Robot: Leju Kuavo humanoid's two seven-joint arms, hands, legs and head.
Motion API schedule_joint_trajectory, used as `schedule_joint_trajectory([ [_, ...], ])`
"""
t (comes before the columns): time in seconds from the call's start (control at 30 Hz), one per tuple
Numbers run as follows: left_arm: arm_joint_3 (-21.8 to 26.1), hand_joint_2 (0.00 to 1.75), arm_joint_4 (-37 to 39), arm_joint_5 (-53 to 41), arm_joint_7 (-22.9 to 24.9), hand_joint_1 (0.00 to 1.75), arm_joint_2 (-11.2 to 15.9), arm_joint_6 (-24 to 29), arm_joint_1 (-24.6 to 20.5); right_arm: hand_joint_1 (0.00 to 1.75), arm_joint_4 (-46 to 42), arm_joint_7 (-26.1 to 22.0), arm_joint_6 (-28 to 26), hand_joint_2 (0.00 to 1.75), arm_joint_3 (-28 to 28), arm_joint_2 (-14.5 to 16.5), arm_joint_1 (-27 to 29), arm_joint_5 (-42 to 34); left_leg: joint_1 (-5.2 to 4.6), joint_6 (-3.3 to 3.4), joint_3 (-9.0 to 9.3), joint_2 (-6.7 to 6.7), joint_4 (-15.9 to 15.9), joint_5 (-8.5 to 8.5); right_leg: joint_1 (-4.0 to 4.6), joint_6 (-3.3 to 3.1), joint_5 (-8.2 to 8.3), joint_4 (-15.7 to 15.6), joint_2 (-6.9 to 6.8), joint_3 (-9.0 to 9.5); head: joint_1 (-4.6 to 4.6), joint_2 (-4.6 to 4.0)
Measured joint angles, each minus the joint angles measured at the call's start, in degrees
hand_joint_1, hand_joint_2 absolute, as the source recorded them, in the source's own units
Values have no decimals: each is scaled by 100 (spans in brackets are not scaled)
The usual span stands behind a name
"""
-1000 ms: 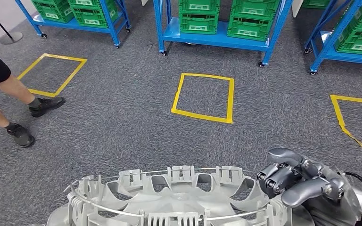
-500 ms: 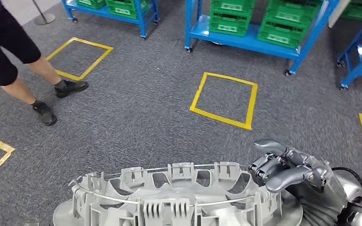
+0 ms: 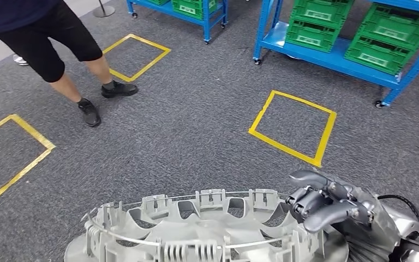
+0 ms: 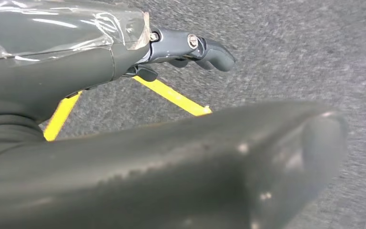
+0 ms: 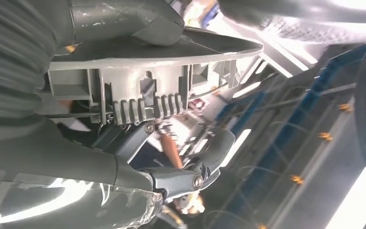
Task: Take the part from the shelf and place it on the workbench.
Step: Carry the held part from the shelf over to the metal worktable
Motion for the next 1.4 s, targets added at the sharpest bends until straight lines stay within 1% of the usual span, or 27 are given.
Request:
schedule_joint_trajectory([
  [0.07,20,0,9,23,-137,0,12,-179,-54,175,10,-141,60,175,9,-1,57,19,15,-76,-300,371,618,-317,6,-51,-18,-3,-130,19,-36,0],
  [0.13,65,0,32,25,-281,0,24,-383,-103,175,49,-233,120,175,19,1,91,30,56,-119,-687,504,1341,-588,22,-70,-36,-3,-274,23,-45,0],
  [0.17,98,0,50,19,-332,0,25,-474,-112,175,76,-260,142,175,24,4,94,34,70,-123,-777,521,1484,-592,27,-73,-45,-3,-344,26,-46,0],
  [0.2,133,0,66,9,-362,0,24,-550,-115,175,103,-283,157,175,30,6,93,37,76,-114,-738,538,1383,-485,34,-73,-56,-3,-408,35,-47,0],
  [0.23,172,0,77,-5,-374,0,24,-608,-118,175,125,-302,163,175,34,8,88,39,72,-90,-579,575,1066,-304,42,-71,-68,-3,-471,49,-48,0],
  [0.3,244,0,86,-44,-363,0,27,-694,-146,175,163,-338,164,175,42,10,76,46,17,3,-146,807,255,17,73,-52,-98,-8,-589,87,-43,0],
  [0.37,315,0,108,-81,-298,0,28,-763,-190,175,202,-370,164,175,46,13,68,66,-52,79,48,961,-134,104,92,-14,-125,-16,-707,110,-40,0],
  [0.43,397,0,151,-120,-211,0,27,-790,-218,175,247,-407,159,175,52,24,69,130,-75,112,57,849,-193,119,96,35,-140,-51,-830,145,-44,0],
  [0.47,436,0,177,-154,-184,0,22,-773,-226,175,268,-428,151,175,56,30,73,183,-62,127,90,772,-249,152,92,56,-157,-50,-815,162,-36,0],
  [0.53,512,0,248,-255,-188,0,19,-688,-274,175,303,-468,113,175,60,32,109,305,-21,168,174,621,-372,224,80,48,-313,224,-554,56,-16,-1],
  [0.6,566,0,430,-359,-251,0,74,-568,-386,175,333,-479,60,175,67,36,187,423,-3,193,192,451,-407,252,62,-3,-610,956,-240,-312,7,-1],
  [0.67,620,0,713,-425,-332,0,181,-460,-494,175,356,-416,31,175,89,49,260,506,-7,194,190,256,-394,250,57,19,-750,1525,-140,-645,18,-2],
  [0.7,650,0,851,-438,-367,0,231,-420,-530,175,363,-362,29,175,102,59,277,522,-6,188,192,163,-381,244,51,64,-683,1508,-124,-674,18,-2],
  [0.73,679,0,963,-446,-395,0,269,-388,-555,175,367,-303,29,175,115,66,282,522,-1,175,194,74,-359,232,38,123,-524,1250,-104,-588,18,-2],
  [0.8,735,0,1137,-478,-448,0,326,-310,-597,175,371,-201,32,175,140,81,275,506,6,118,172,-88,-284,186,5,211,-152,458,58,-266,24,-2],
  [0.87,767,0,1278,-554,-510,0,384,-193,-635,175,375,-133,35,175,172,95,253,490,3,58,115,-209,-211,145,5,161,14,62,189,-94,24,-1],
  [0.93,787,0,1412,-620,-561,0,447,-99,-654,175,377,-102,40,175,202,102,216,485,17,15,68,-294,-194,139,22,56,19,61,133,-86,21,0],
  [0.97,793,0,1470,-637,-575,0,468,-78,-659,175,378,-95,43,175,214,104,193,484,24,-7,50,-271,-174,128,20,23,22,55,86,-77,23,0],
  [1.03,802,0,1562,-644,-595,0,519,-62,-690,175,378,-89,45,175,232,114,158,473,21,-68,-79,28,100,-21,6,-45,9,43,-29,-34,-8,0],
  [1.1,800,0,1630,-645,-604,0,547,-75,-738,175,377,-63,56,175,244,124,131,420,34,-126,-448,400,821,-342,35,-102,-24,42,-161,-2,-44,0],
  [1.17,804,0,1659,-644,-596,0,542,-121,-757,175,377,6,73,175,266,131,85,340,63,-147,-819,505,1463,-535,64,-131,-48,43,-300,7,-46,0],
  [1.2,812,0,1660,-644,-586,0,528,-147,-756,175,377,43,78,175,281,137,53,306,68,-142,-862,516,1499,-480,74,-137,-60,43,-366,14,-47,0],
  [1.23,827,0,1660,-640,-561,0,515,-185,-753,175,377,73,86,175,299,143,17,271,65,-122,-779,533,1301,-333,88,-143,-74,42,-432,27,-47,0],
  [1.27,849,0,1651,-634,-521,0,503,-232,-750,175,378,95,99,175,317,149,-25,229,48,-78,-591,596,925,-134,104,-145,-89,41,-496,46,-47,0],
  [1.3,875,0,1624,-627,-474,0,493,-295,-752,175,379,111,119,175,334,152,-69,178,5,-23,-372,736,502,25,121,-140,-108,39,-558,68,-44,0],
  [1.33,908,0,1579,-617,-421,0,477,-369,-758,175,381,124,138,175,351,153,-113,121,-39,31,-196,859,165,129,143,-129,-127,37,-619,84,-43,0],
  [1.4,987,0,1427,-591,-340,0,416,-509,-773,175,399,140,167,175,380,158,-177,31,-110,99,-68,978,-113,158,164,-86,-161,28,-747,103,-41,0],
])
